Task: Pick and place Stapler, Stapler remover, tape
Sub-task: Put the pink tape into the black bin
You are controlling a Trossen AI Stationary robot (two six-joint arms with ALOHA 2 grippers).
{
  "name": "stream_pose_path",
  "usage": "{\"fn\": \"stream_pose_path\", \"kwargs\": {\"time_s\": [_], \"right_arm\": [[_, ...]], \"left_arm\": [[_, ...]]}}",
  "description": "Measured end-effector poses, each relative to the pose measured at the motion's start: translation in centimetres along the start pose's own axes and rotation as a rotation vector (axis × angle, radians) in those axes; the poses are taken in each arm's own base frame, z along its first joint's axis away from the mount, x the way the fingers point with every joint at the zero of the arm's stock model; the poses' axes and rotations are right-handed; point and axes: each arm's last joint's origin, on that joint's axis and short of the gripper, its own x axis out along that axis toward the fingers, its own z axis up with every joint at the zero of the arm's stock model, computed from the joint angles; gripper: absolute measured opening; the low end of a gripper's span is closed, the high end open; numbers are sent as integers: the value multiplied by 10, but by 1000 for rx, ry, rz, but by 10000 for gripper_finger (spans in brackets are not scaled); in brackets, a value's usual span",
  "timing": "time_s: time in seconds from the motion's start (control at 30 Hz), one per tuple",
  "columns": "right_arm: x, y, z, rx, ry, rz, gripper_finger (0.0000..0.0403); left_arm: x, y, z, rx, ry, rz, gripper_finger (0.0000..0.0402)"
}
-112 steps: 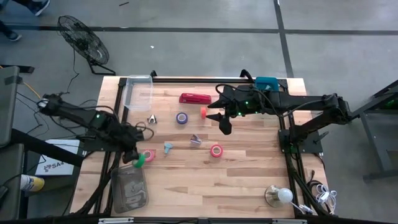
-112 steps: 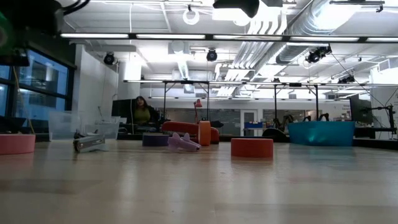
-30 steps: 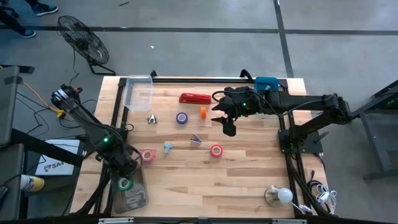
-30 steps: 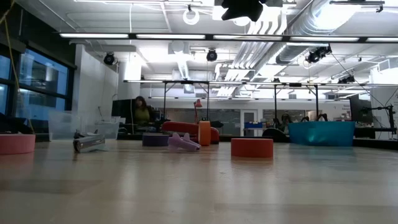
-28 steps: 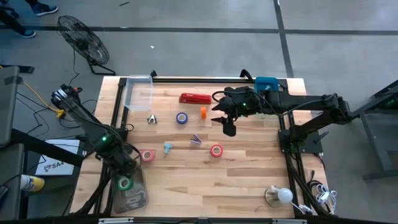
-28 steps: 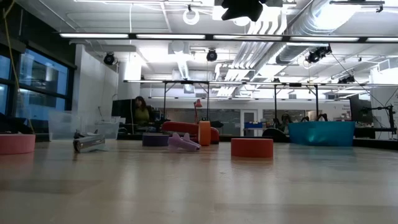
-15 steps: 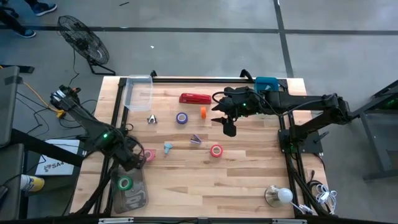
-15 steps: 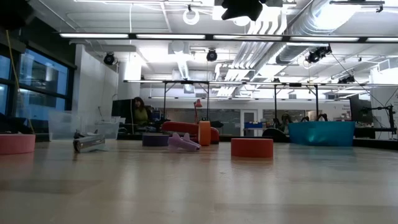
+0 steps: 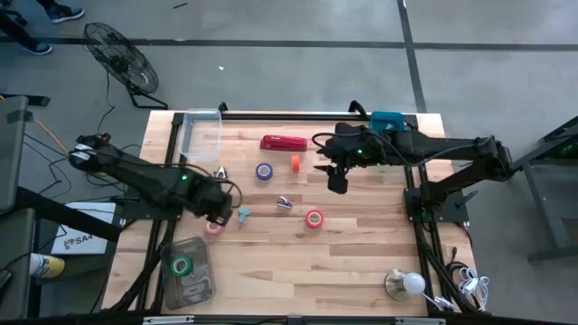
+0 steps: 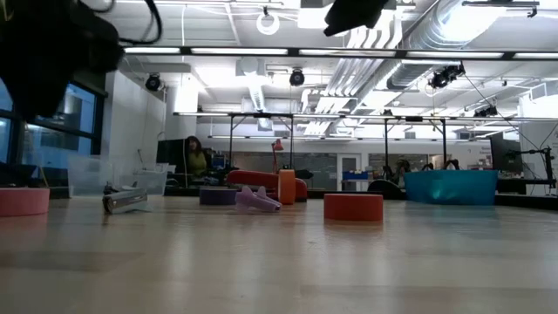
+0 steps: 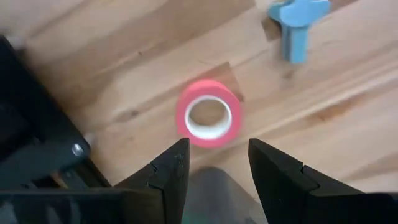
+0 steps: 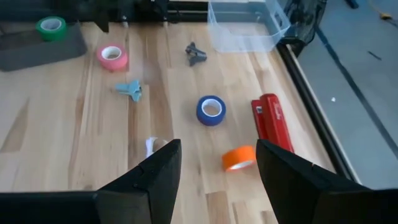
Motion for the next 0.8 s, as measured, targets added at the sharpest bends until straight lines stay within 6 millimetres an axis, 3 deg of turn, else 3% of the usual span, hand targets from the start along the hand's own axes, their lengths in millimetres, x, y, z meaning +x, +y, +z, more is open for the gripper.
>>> {"fn": "stream_pose_path", "kwargs": {"time_s": [0.17, 0.43, 0.8], "right_arm": [[-18, -3, 0, 6, -22, -20, 199], [-40, -8, -4, 21, -31, -58, 199], [-43, -8, -6, 45, -19, -49, 199]], "left_arm": [[16, -8, 18, 21, 11, 71, 171], [47, -17, 36, 81, 138, 189, 234], [65, -11, 36, 156, 229, 276, 243]]}}
